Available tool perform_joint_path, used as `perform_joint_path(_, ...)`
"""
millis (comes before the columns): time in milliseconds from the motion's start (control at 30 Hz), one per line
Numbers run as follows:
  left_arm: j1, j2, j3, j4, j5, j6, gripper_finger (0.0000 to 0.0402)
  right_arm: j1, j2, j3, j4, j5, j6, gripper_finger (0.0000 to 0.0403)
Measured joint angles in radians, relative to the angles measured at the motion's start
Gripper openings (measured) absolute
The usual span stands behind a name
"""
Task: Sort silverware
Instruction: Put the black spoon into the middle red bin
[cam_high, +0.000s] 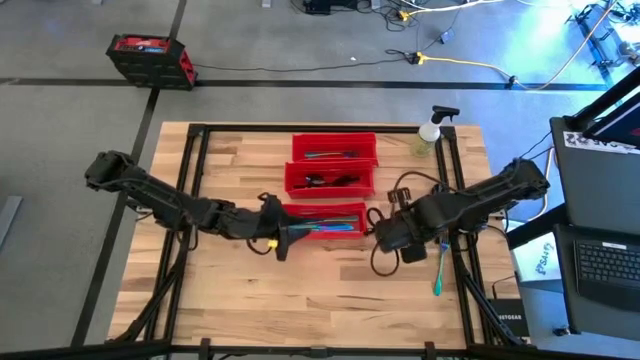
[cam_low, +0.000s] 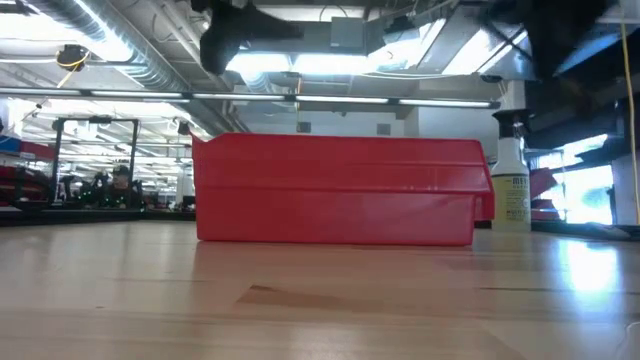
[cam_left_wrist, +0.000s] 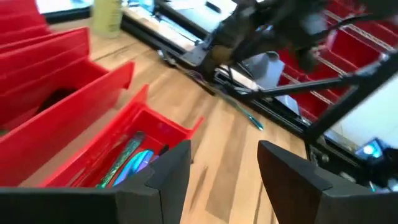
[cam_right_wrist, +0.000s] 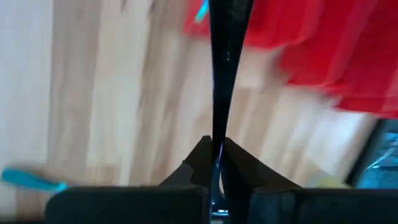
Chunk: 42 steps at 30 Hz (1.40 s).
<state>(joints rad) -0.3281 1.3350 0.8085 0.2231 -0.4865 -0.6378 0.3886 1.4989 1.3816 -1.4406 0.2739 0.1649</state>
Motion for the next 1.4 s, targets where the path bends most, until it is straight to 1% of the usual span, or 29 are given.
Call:
perform_joint_path(67, 0.012, 0.0, 0.0, -0.004, 0.001, -0.051, 0.0173, 0.015, 0.007, 0.049, 0.0, 0.065, 0.037, 0.0)
perform_joint_path(167, 0.042, 0.0, 0.0, 0.029, 0.012, -0.256, 0.0173, 0.02, 0.025, 0.095, -0.007, 0.15, 0.04, 0.0)
perform_joint_path(300, 0.062, 0.006, 0.001, 0.081, 0.02, -0.284, 0.0173, 0.006, 0.063, 0.126, -0.006, 0.191, 0.035, 0.0)
perform_joint_path(400, 0.08, 0.017, 0.001, 0.122, 0.041, -0.317, 0.0182, -0.022, 0.098, 0.141, -0.004, 0.185, 0.018, 0.0)
perform_joint_path(500, 0.091, 0.028, 0.002, 0.179, 0.071, -0.324, 0.0206, -0.044, 0.134, 0.144, -0.001, 0.172, 0.004, 0.0)
perform_joint_path(667, 0.094, 0.07, 0.017, 0.182, 0.085, -0.308, 0.0256, -0.083, 0.169, 0.144, 0.002, 0.158, -0.02, 0.0)
perform_joint_path(800, 0.106, 0.132, 0.032, 0.183, 0.085, -0.338, 0.028, -0.105, 0.177, 0.144, 0.046, 0.133, -0.016, 0.0)
perform_joint_path(1067, 0.108, 0.263, 0.131, 0.241, 0.092, -0.323, 0.0286, -0.13, 0.177, 0.144, 0.082, 0.117, -0.028, 0.0)
perform_joint_path(1400, 0.15, 0.318, 0.212, 0.24, 0.091, -0.315, 0.0286, -0.13, 0.176, 0.144, 0.088, 0.126, -0.042, 0.0)
